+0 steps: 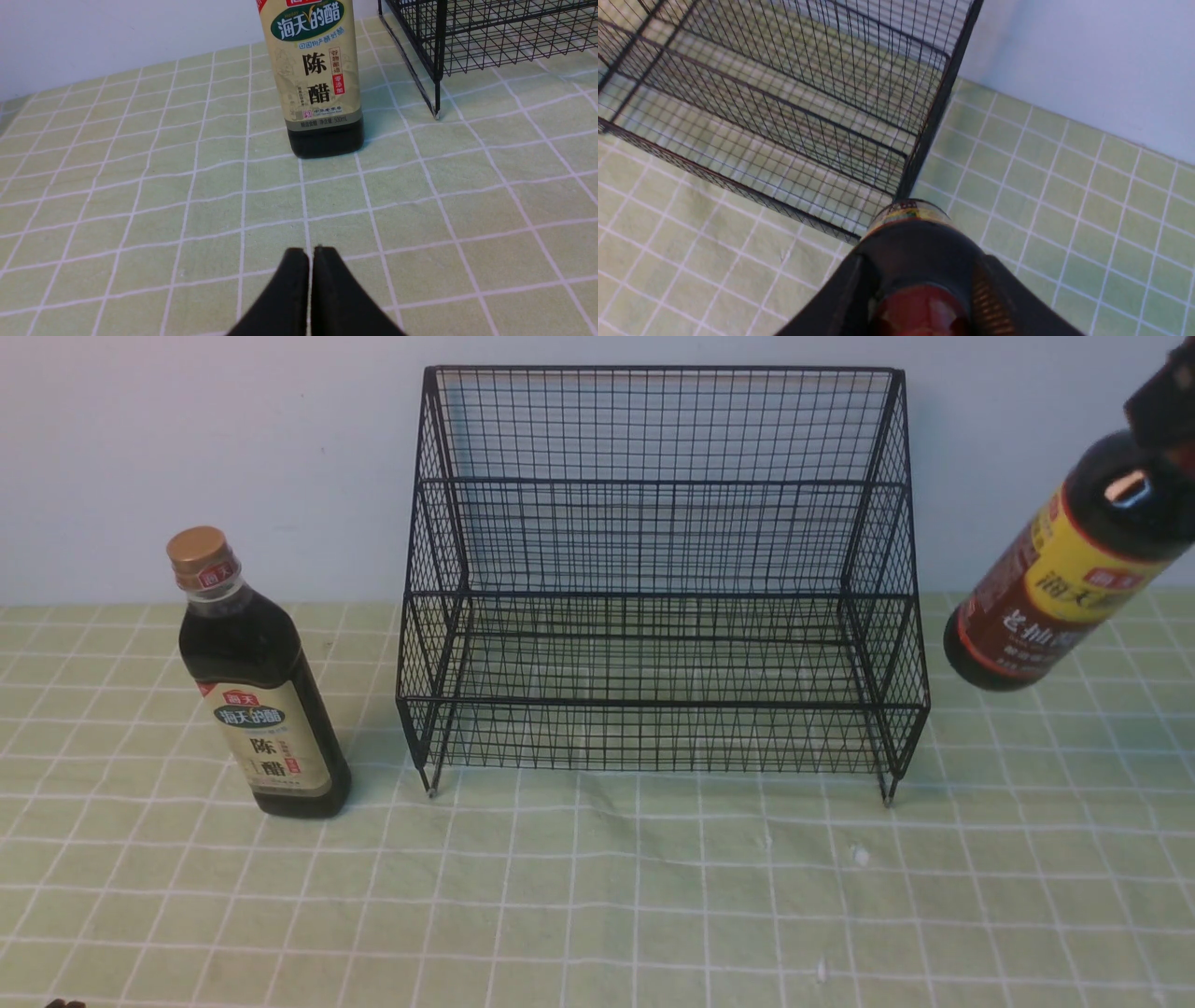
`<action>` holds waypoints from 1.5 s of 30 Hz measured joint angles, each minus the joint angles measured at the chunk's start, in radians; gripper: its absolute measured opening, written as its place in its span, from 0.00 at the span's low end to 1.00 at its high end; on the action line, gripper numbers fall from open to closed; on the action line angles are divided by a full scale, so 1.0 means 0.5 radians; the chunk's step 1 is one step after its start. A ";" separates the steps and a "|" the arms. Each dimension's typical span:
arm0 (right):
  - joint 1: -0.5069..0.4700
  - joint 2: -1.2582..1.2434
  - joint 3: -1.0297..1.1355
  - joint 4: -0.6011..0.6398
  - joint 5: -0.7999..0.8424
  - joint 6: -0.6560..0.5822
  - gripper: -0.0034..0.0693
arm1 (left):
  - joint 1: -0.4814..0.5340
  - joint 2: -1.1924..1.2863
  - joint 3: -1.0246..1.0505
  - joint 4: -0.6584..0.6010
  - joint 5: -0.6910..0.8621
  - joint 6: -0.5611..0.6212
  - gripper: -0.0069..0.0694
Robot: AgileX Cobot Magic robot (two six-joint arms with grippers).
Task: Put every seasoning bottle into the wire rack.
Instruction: Use the right arm to put the condiment bottle back on the shelf
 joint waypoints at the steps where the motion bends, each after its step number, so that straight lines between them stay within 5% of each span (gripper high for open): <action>1: 0.000 0.022 -0.046 0.035 0.003 -0.010 0.41 | 0.000 0.000 0.000 0.000 0.000 0.000 0.08; 11: 0.000 0.342 -0.202 0.402 -0.085 -0.177 0.41 | 0.000 0.000 0.000 0.000 0.000 0.000 0.08; 26: 0.000 0.491 -0.209 0.459 -0.488 -0.239 0.41 | 0.000 0.000 0.000 0.000 0.000 0.000 0.08; 45: 0.000 0.817 -0.209 0.453 -0.285 -0.364 0.41 | 0.000 0.000 0.000 0.000 0.000 0.000 0.08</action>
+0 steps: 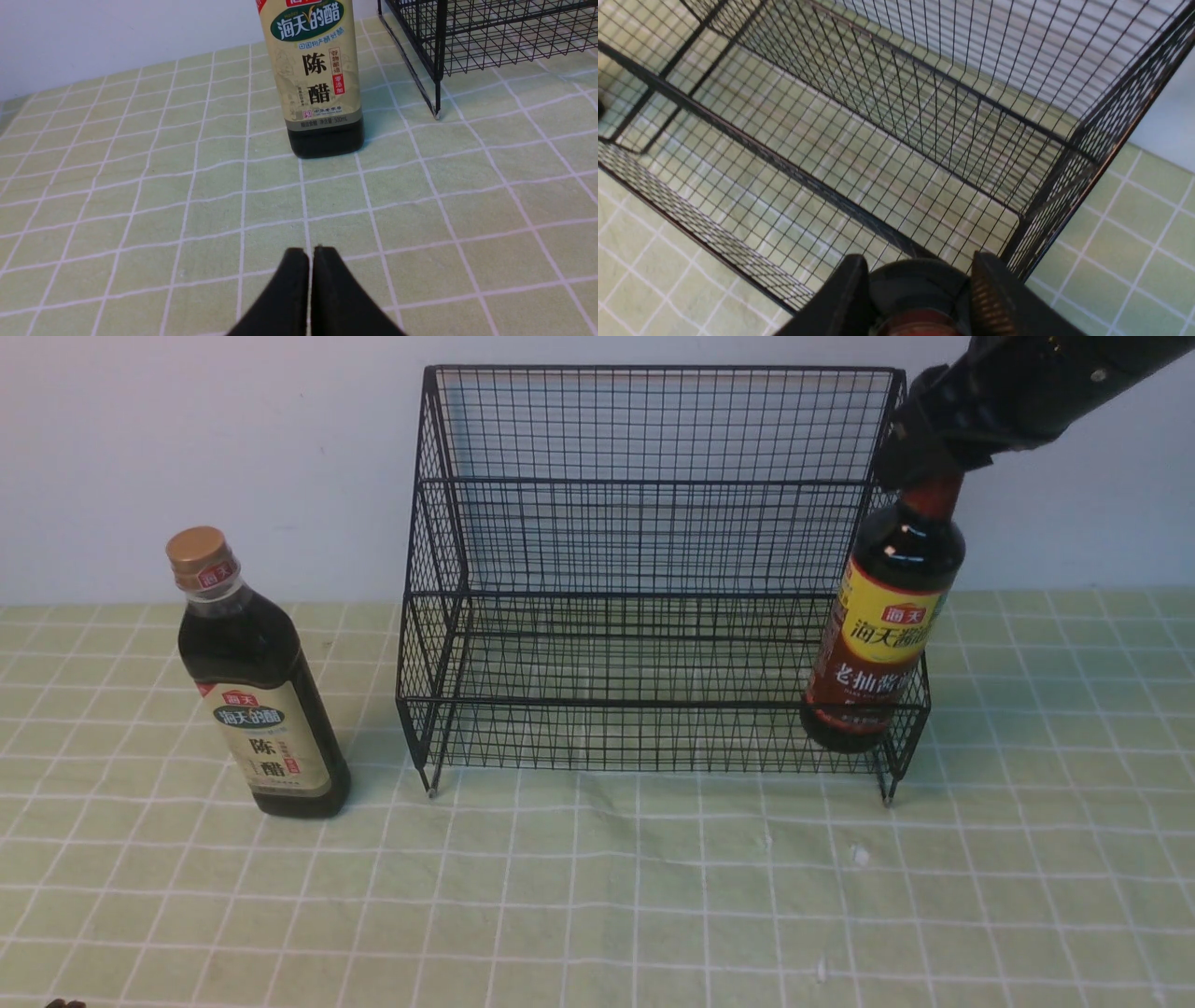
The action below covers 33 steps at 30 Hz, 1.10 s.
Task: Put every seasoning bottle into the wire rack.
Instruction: Use the right arm to put the condiment bottle back on the shelf
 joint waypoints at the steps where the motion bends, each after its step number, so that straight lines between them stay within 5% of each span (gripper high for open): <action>1: 0.000 0.000 0.000 -0.003 0.011 0.012 0.41 | 0.000 0.000 0.000 0.000 0.000 0.000 0.08; 8: 0.000 0.000 0.000 -0.026 0.062 0.086 0.42 | 0.000 0.000 0.000 0.000 0.000 0.000 0.08; 18: 0.002 0.000 -0.024 0.057 0.069 0.112 0.58 | 0.000 0.000 0.000 0.000 0.000 0.000 0.08; 29: 0.002 -0.137 -0.220 0.056 0.097 0.269 0.58 | 0.000 0.000 0.000 0.000 0.000 0.000 0.08; 33: 0.002 -0.307 -0.321 -0.025 0.131 0.413 0.49 | 0.000 0.000 0.000 0.000 0.000 0.000 0.08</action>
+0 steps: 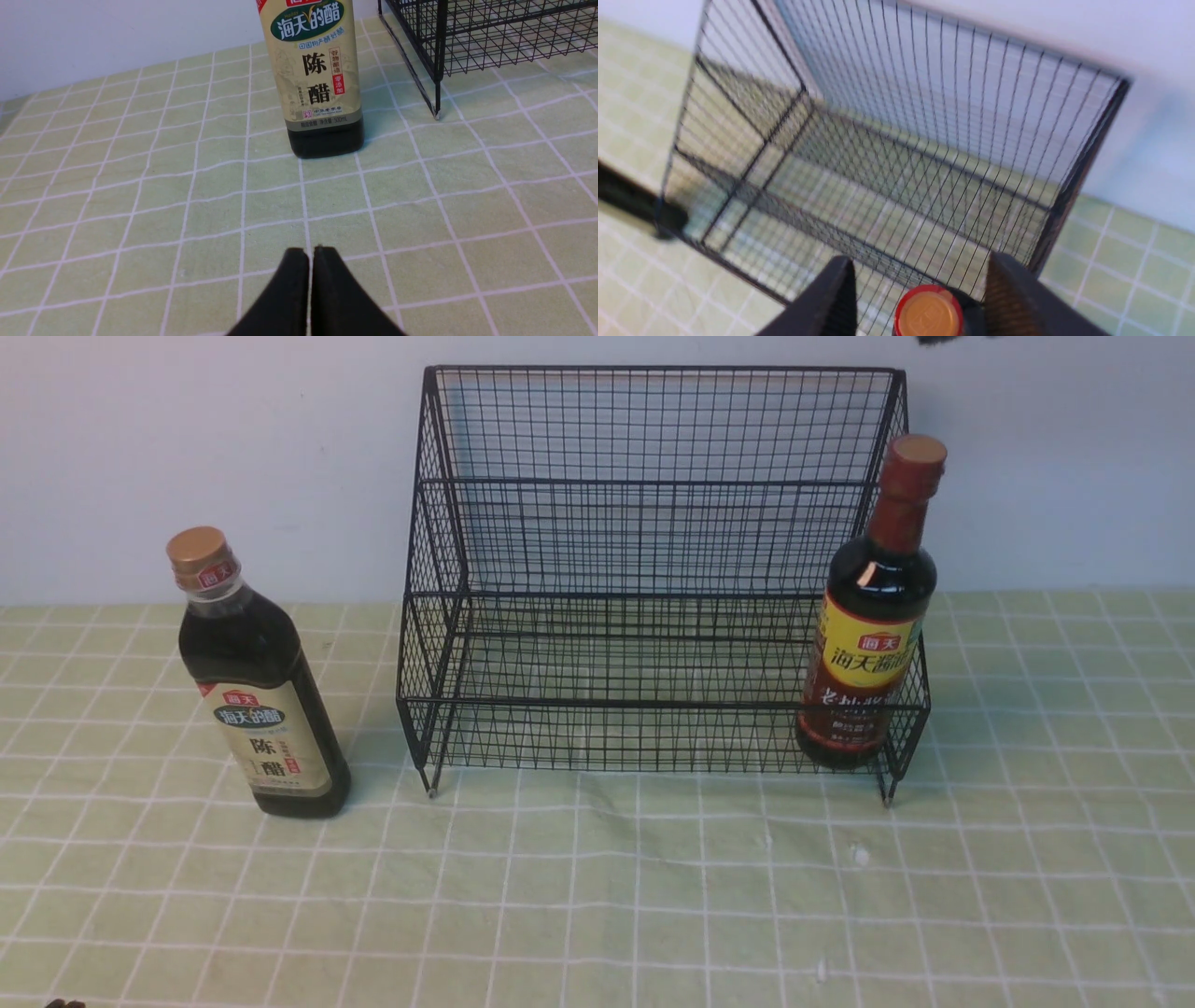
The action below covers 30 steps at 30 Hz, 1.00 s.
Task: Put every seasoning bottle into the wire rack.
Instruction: Use the right arm to put the condiment bottle back on the shelf, then use the left arm to grab the condiment bottle closest to it
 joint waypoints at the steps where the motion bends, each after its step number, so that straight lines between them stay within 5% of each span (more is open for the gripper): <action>1: 0.000 -0.064 -0.018 -0.042 0.008 0.051 0.43 | 0.000 0.000 0.000 0.000 0.000 0.000 0.08; 8: 0.000 -0.460 -0.022 -0.115 0.037 0.227 0.06 | 0.000 0.000 0.000 0.000 0.000 0.000 0.08; 18: 0.000 -1.163 0.202 -0.334 -0.005 0.363 0.03 | 0.000 0.000 0.000 0.000 0.000 0.000 0.08; 30: 0.000 -2.309 1.872 -0.052 -1.207 0.321 0.03 | 0.000 0.000 0.000 0.000 0.000 0.000 0.08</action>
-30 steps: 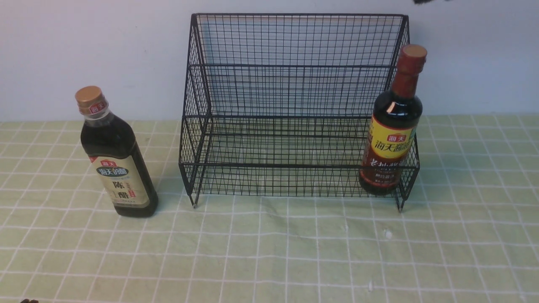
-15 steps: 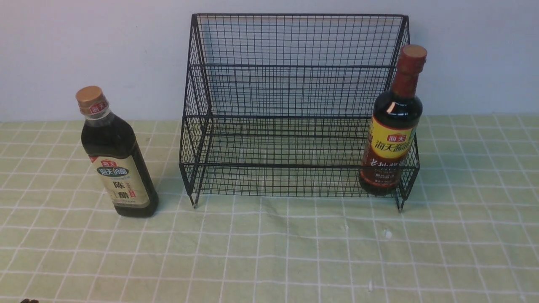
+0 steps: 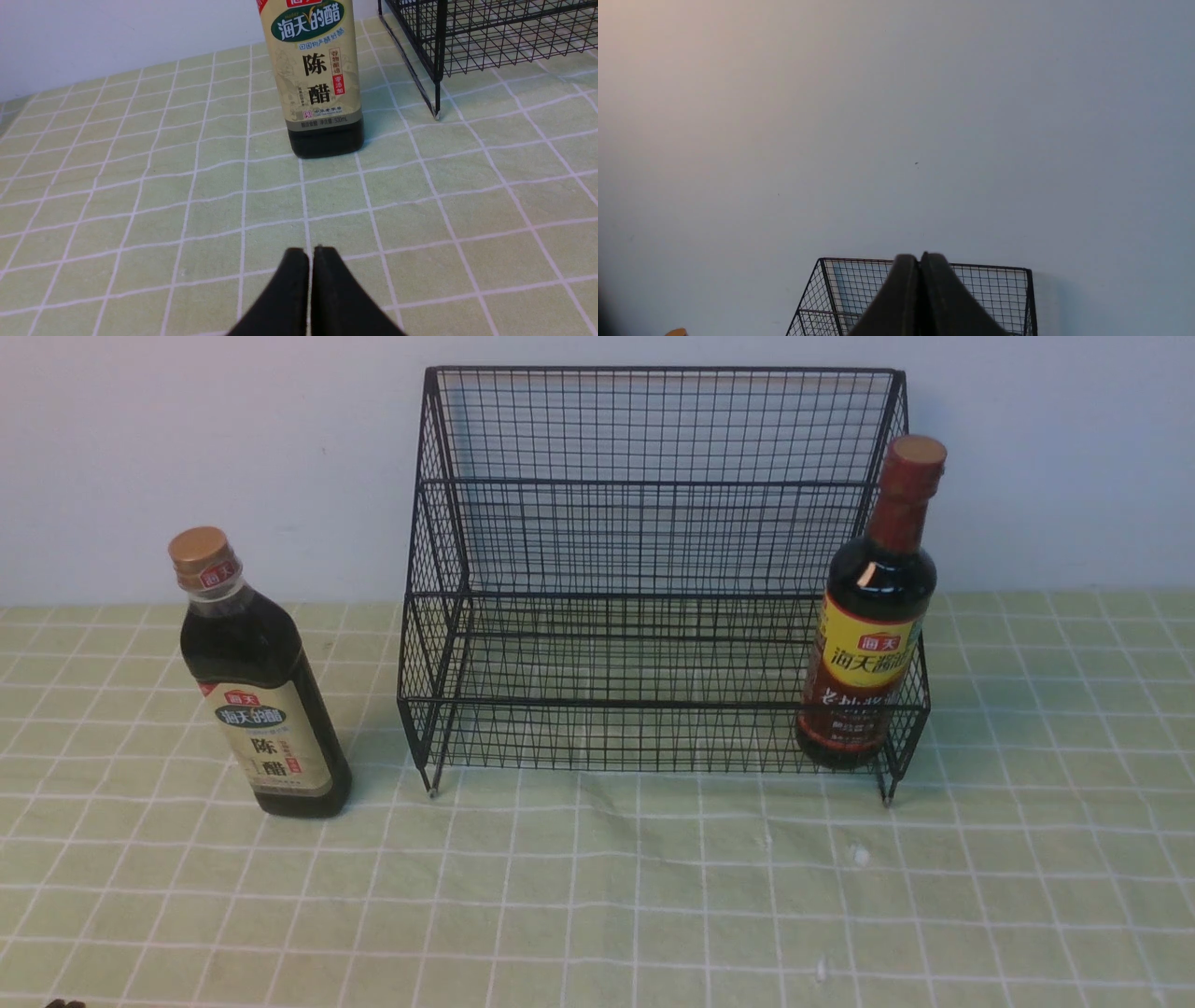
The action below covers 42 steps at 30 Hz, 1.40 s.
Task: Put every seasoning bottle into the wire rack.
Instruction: Use the left arm to grab the condiment bottle closest to it
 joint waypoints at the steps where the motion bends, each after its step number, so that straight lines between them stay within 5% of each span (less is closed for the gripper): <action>1: 0.000 -0.073 0.109 0.023 -0.037 -0.009 0.03 | 0.000 0.000 0.000 0.000 0.000 0.000 0.08; 9: 0.000 -0.386 0.685 0.009 -0.101 -0.110 0.03 | 0.000 0.000 0.000 0.000 0.000 0.000 0.08; 19: -0.004 -0.482 1.335 -0.529 -0.517 -0.285 0.03 | 0.000 0.000 0.000 0.000 0.000 0.000 0.08; 30: -0.391 -0.939 2.121 -0.593 -0.631 -0.141 0.03 | 0.000 0.000 0.000 0.000 0.000 0.000 0.08; 42: -0.427 -0.954 2.132 -0.578 -0.567 -0.051 0.03 | 0.001 0.000 0.000 0.000 0.002 0.000 0.08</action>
